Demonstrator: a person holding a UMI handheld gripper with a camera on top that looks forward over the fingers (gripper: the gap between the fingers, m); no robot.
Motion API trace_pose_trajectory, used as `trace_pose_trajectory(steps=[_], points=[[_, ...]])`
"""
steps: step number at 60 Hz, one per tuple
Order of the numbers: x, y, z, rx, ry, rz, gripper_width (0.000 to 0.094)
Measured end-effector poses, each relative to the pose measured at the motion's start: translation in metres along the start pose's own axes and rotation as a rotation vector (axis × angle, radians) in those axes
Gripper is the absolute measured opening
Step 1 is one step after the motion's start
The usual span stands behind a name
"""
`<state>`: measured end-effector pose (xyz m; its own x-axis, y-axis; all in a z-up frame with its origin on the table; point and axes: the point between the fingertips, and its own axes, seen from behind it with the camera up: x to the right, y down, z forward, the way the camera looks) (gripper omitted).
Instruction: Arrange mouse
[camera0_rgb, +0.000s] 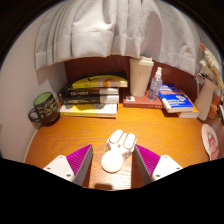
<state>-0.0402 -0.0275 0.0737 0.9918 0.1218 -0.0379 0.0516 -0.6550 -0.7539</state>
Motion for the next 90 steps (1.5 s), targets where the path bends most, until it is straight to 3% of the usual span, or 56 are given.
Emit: trace_pose_trajectory(steps=[19,34,37,41,51,57,67,77,83,90], points=[[-0.011,-0.015,0.024,-0.039,-0.008,-0.022,0.0810],[-0.008,-0.019,0.029,-0.047,-0.070,0.005,0.0750],[-0.008,-0.020,0.032,-0.049,-0.075,0.010,0.0702],[0.003,-0.019,0.033,-0.043,-0.050,0.013,0.0536],[0.015,-0.020,0.028,-0.045,-0.146,0.073,0.0483],[0.024,-0.028,0.015,-0.094,-0.209,0.081,0.0443],[0.106,-0.103,-0.070,0.034,-0.255,0.031,0.0452],[0.265,-0.163,-0.149,0.170,-0.173,-0.007,0.0448],[0.385,-0.160,-0.182,0.200,-0.073,-0.049,0.0445],[0.508,-0.122,-0.166,0.156,0.031,-0.031,0.0444]])
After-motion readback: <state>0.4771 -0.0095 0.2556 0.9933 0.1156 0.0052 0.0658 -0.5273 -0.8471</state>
